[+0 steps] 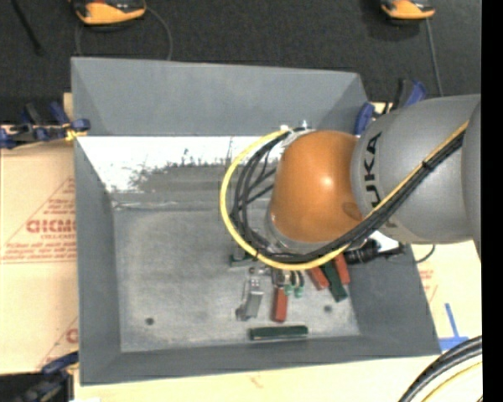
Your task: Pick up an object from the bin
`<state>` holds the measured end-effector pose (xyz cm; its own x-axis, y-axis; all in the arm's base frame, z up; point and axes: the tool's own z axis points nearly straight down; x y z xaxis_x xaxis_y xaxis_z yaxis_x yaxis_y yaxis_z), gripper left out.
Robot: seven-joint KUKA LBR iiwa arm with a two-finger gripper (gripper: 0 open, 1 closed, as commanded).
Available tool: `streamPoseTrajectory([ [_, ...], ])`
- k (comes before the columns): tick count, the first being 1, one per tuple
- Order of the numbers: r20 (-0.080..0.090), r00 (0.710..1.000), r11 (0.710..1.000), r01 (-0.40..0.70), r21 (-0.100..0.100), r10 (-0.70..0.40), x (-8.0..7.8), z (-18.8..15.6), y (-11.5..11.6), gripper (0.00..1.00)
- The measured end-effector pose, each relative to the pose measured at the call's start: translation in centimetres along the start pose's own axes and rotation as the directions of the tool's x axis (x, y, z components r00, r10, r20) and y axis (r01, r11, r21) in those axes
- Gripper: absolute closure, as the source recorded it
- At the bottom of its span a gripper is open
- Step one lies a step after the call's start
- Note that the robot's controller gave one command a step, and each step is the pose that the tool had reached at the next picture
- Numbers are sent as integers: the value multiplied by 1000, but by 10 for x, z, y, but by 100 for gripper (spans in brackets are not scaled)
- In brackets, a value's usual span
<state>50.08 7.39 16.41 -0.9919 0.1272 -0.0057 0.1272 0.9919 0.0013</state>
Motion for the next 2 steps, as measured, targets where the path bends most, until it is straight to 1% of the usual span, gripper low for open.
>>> streamPoseTrajectory([
  [1,-7,971,971,237,1,-237,5,96,-66,0],
  [2,2,990,990,143,1,-143,-47,51,-84,0],
])
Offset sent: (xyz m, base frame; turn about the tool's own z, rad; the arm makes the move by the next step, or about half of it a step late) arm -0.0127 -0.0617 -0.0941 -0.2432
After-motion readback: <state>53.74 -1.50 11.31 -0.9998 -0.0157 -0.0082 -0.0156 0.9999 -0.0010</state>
